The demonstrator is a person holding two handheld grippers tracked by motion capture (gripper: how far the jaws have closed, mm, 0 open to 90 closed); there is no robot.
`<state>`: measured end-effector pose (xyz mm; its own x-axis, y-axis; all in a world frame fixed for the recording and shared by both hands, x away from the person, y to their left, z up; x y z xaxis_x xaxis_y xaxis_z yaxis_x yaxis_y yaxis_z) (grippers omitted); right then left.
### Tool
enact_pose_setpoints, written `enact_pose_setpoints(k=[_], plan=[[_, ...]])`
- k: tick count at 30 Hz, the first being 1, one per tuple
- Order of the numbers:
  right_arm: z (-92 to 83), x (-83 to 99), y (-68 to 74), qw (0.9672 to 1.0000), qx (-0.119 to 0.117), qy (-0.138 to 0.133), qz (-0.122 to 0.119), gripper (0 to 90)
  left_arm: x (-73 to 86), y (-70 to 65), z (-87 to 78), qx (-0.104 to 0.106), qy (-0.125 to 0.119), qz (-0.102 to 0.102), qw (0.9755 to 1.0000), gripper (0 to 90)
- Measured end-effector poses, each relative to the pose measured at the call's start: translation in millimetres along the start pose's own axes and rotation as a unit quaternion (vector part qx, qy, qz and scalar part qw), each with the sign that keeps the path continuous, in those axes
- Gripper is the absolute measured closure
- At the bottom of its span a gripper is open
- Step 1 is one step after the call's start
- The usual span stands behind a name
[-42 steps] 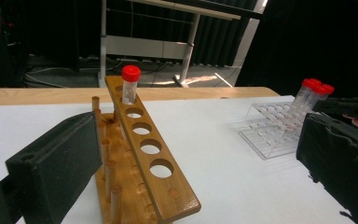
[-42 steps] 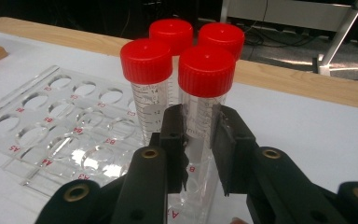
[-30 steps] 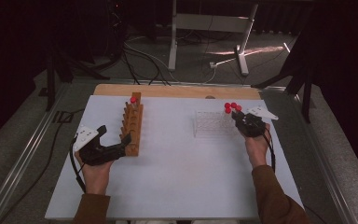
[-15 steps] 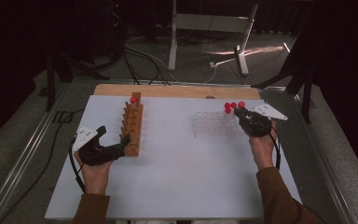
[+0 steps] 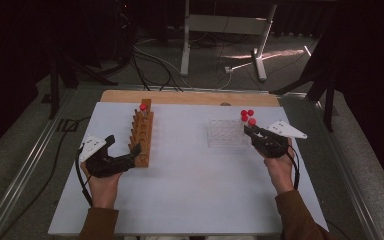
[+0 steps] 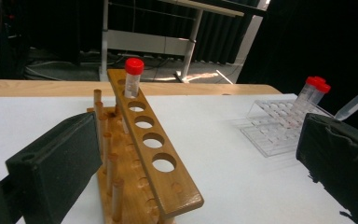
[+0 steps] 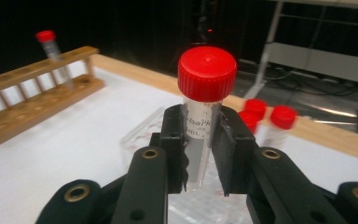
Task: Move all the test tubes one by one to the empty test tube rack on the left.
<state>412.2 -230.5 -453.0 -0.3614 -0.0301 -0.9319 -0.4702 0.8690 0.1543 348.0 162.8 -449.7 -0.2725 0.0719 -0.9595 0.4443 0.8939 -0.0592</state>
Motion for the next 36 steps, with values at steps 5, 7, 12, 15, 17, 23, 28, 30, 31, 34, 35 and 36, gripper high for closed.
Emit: enact_pose_setpoints(k=[5,7,12,15,17,23,28,30,31,34,35,36], plan=[[-2.7,8.9,13.6,0.9997,-0.026,0.004,0.0,74.1,-6.2,-10.5,1.7,0.009,-0.001,0.008,0.9999,0.6],[-3.3,12.3,17.9,0.9994,-0.033,0.007,-0.001,74.2,-8.5,-17.5,4.6,0.018,0.0,0.013,0.9998,0.6],[-3.9,16.7,29.7,0.9986,-0.052,0.012,-0.003,74.1,-10.7,-40.9,16.8,0.042,0.008,0.029,0.9987,0.7],[-3.2,16.9,37.2,0.998,-0.061,0.015,-0.006,74.2,-11.3,-57.0,26.0,0.06,0.013,0.037,0.9974,0.7],[-1.9,17.9,42.8,0.9975,-0.067,0.018,-0.01,74.1,-12.4,-68.2,31.7,0.072,0.016,0.044,0.9963,0.7],[0.4,23.7,56.2,0.9958,-0.086,0.03,-0.01,74.1,-16.8,-95.2,47.4,0.097,0.022,0.062,0.9931,1.2],[1.3,29.8,65.1,0.9944,-0.095,0.042,-0.016,74.1,-18.7,-114.1,58.1,0.117,0.026,0.073,0.9902,1.1],[1.8,31.8,69.3,0.9938,-0.1,0.045,-0.017,74.1,-20.2,-122.4,62.1,0.124,0.026,0.076,0.989,1.2],[2.3,33.0,72.3,0.9933,-0.104,0.048,-0.018,74.2,-20.6,-125.3,63.7,0.127,0.025,0.076,0.9886,1.2],[4.0,36.8,80.1,0.9919,-0.113,0.055,-0.021,74.1,-22.0,-137.0,69.6,0.142,0.026,0.073,0.9869,1.2],[4.9,38.9,83.4,0.9913,-0.115,0.059,-0.023,74.1,-22.2,-139.5,70.9,0.143,0.026,0.074,0.9866,1.2],[5.5,39.9,85.1,0.9909,-0.117,0.061,-0.024,74.1,-22.3,-142.8,72.6,0.147,0.027,0.076,0.9859,1.6]])
Point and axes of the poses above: each handheld gripper's, and its own axes: z roughly forward along the jaws, x roughly out of its underside, y roughly to its left, the point moved 8 cm from there along z, roughly forward along the jaws, and after that the axes turned 10 degrees about z, right-handed, at the moved point
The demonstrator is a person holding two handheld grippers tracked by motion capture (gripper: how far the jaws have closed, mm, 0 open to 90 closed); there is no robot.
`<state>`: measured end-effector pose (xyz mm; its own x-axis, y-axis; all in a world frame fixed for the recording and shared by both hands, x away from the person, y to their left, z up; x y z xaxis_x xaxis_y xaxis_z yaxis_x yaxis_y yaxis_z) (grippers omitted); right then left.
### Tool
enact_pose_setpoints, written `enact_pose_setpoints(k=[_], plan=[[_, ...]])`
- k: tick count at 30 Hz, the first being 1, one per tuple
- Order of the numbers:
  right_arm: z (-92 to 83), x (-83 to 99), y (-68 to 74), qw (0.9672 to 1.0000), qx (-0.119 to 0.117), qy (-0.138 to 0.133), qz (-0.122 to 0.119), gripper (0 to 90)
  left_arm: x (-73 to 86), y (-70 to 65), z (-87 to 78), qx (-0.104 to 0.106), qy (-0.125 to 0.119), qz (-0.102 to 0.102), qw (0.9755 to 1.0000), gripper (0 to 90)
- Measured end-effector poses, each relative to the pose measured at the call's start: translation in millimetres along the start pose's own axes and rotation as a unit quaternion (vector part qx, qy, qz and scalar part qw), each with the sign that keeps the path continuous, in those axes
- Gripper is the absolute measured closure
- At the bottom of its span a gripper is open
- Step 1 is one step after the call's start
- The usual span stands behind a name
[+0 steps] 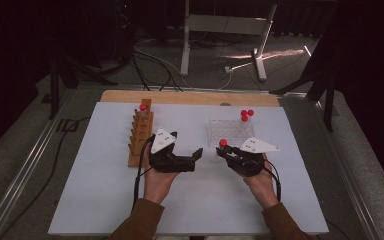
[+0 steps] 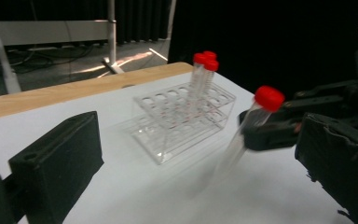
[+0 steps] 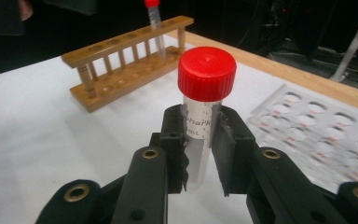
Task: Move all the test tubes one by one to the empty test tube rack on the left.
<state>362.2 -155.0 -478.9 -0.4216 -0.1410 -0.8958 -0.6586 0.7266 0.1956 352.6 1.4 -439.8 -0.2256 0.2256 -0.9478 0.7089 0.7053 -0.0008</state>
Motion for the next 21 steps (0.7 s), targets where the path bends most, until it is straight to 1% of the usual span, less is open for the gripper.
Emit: enact_pose_setpoints(k=[4,7,9,12,14,15,18,19,20,21], plan=[[3.6,2.2,5.7,1.0,-0.005,0.007,-0.001,74.1,-2.7,-11.9,10.0,0.02,0.003,0.007,0.9998,3.0],[5.5,3.4,9.6,0.9999,-0.009,0.01,-0.005,74.1,-5.1,-18.0,16.5,0.03,0.003,0.008,0.9995,4.3],[6.6,3.8,11.7,0.9998,-0.01,0.013,-0.006,74.1,-6.0,-21.3,20.9,0.029,0.006,0.01,0.9995,6.1],[7.9,3.9,14.3,0.9998,-0.015,0.014,-0.007,74.1,-4.1,-25.7,28.3,0.027,0.022,0.021,0.9992,10.5],[8.6,4.2,16.2,0.9997,-0.017,0.016,-0.009,74.1,-3.0,-28.3,32.6,0.028,0.03,0.027,0.9988,17.6],[8.8,4.5,17.0,0.9996,-0.018,0.017,-0.009,74.1,-2.9,-29.6,34.3,0.031,0.031,0.028,0.9986,19.7],[9.5,5.0,19.0,0.9995,-0.02,0.019,-0.013,74.1,-3.3,-33.9,38.3,0.043,0.032,0.032,0.998,34.5],[9.5,5.2,19.5,0.9995,-0.021,0.02,-0.013,74.1,-2.9,-35.3,39.7,0.048,0.035,0.033,0.9977,39.7],[9.6,5.3,19.9,0.9995,-0.022,0.02,-0.013,74.1,-2.2,-36.1,41.2,0.048,0.039,0.033,0.9975,45.1],[9.7,5.4,20.2,0.9994,-0.023,0.021,-0.014,74.1,-1.3,-36.9,42.5,0.052,0.043,0.033,0.9972,49.4]])
Point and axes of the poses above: each handheld gripper's, and its own axes: z roughly forward along the jaws, x roughly out of its underside, y roughly to its left, the point moved 8 cm from there along z, roughly forward along the jaws, and after that the axes turned 10 degrees about z, right-handed, at the moved point
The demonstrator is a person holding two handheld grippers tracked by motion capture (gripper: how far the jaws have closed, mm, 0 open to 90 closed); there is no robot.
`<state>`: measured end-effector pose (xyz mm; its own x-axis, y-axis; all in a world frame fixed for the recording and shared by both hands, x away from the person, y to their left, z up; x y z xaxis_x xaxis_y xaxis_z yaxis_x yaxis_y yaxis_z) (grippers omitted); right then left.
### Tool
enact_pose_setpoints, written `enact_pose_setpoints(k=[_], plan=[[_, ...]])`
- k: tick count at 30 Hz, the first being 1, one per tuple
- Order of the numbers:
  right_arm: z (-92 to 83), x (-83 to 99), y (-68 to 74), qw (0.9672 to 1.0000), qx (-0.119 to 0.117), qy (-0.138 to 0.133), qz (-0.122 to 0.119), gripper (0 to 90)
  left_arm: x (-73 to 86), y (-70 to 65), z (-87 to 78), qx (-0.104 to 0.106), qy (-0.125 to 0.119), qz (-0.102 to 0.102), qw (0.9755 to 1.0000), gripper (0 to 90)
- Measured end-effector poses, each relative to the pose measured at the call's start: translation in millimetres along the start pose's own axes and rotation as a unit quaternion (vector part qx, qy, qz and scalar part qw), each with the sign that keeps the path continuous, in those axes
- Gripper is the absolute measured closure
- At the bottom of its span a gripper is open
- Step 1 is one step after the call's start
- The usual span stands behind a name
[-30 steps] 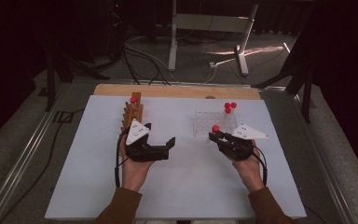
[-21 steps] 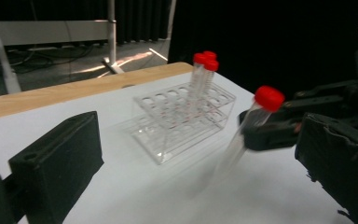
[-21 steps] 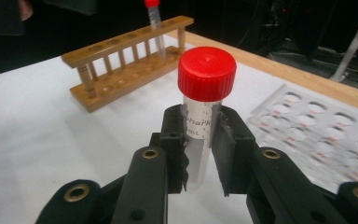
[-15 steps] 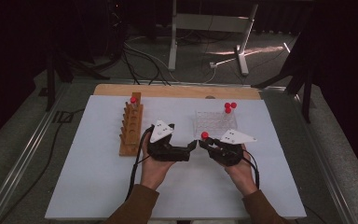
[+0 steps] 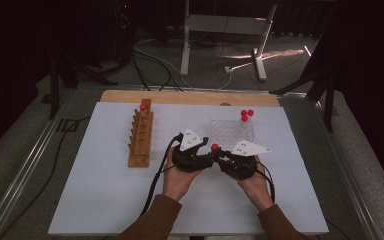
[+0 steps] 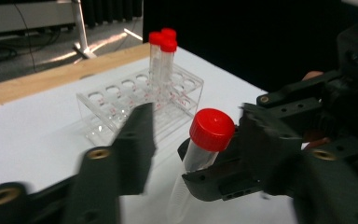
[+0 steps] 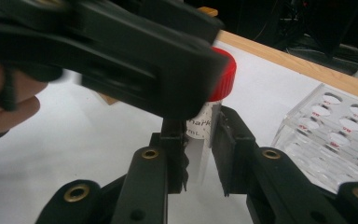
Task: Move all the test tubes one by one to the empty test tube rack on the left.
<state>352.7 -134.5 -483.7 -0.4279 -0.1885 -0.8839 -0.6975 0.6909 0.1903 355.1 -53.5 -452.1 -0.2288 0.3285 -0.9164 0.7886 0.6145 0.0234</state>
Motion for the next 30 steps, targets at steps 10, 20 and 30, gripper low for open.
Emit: enact_pose_setpoints(k=[10,20,30], plan=[[0.9,2.2,-0.7,1.0,-0.004,0.006,-0.001,73.0,2.4,-2.8,3.3,0.009,0.008,-0.002,0.9999,70.5],[0.3,2.5,-11.1,0.9997,-0.001,0.002,0.026,25.5,-0.4,3.8,-1.7,0.001,-0.001,-0.012,0.9999,70.7],[-6.6,-0.4,-20.6,0.9987,0.015,-0.014,0.046,0.9,-2.7,9.5,-8.6,-0.002,-0.011,-0.017,0.9998,70.7]])
Point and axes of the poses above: each handheld gripper's, and its own axes: z roughly forward along the jaws, x roughly out of its underside, y roughly to its left, the point moved 8 cm from there along z, roughly forward along the jaws, and after that the axes turned 10 degrees about z, right-handed, at the moved point
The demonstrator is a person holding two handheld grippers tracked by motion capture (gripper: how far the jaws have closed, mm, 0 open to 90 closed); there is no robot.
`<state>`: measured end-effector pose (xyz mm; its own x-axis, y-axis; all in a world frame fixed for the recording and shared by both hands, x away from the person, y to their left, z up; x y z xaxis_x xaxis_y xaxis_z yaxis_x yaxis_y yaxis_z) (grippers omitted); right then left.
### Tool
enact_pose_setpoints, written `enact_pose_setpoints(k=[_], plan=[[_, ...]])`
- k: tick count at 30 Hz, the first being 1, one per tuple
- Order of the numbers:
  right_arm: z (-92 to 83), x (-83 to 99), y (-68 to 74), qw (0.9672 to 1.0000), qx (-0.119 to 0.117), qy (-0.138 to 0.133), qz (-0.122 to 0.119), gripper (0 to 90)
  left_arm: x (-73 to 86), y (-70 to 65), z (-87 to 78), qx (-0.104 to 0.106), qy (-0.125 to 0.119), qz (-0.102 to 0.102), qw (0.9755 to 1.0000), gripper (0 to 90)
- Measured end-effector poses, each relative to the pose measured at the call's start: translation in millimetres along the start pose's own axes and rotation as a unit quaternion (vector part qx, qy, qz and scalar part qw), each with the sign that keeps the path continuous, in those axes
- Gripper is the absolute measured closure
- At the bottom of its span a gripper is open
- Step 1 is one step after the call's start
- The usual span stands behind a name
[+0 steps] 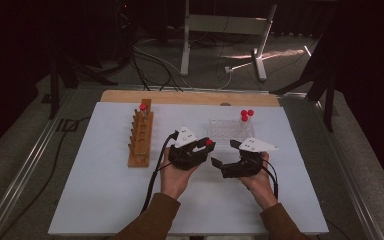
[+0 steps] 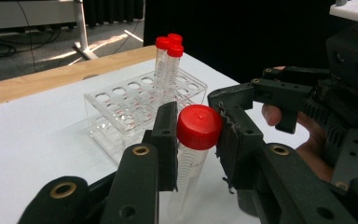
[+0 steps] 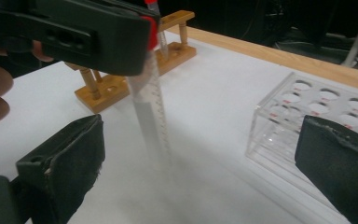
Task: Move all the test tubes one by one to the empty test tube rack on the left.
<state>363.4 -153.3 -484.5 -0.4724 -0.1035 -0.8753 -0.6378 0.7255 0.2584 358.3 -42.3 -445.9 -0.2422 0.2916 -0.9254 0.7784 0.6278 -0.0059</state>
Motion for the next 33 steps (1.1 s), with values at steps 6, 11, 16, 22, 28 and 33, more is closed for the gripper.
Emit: enact_pose_setpoints(k=[6,11,16,22,28,33], plan=[[-8.0,-1.8,-6.0,0.9999,0.012,-0.004,-0.004,0.0,-1.9,5.6,-7.4,-0.003,-0.003,-0.002,1.0,70.7],[-17.4,-2.4,-13.1,0.9997,0.022,-0.007,-0.002,0.0,-3.3,14.4,-14.9,-0.012,-0.008,-0.011,0.9998,70.7],[-29.3,-0.9,-22.2,0.9994,0.03,-0.014,0.001,0.0,-4.3,19.5,-19.0,-0.016,-0.013,-0.015,0.9997,70.7],[-38.0,-3.9,-31.5,0.9991,0.036,-0.023,0.008,0.0,-3.6,27.2,-25.3,-0.024,-0.01,-0.014,0.9996,70.8],[-44.1,-6.6,-39.8,0.9982,0.041,-0.037,0.022,0.0,-4.1,39.7,-35.8,-0.038,-0.015,-0.021,0.999,70.7],[-45.5,-6.4,-43.5,0.998,0.043,-0.039,0.027,0.0,-4.7,52.8,-46.6,-0.051,-0.019,-0.027,0.9982,70.8]])
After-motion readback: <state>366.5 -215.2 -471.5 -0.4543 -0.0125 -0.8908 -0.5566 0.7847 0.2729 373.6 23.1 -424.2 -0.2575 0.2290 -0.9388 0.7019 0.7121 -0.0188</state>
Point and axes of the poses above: each handheld gripper's, and its own axes: z roughly forward along the jaws, x roughly out of its underside, y roughly to its left, the point moved 8 cm from there along z, roughly forward along the jaws, and after that the axes turned 10 degrees about z, right-handed, at the moved point
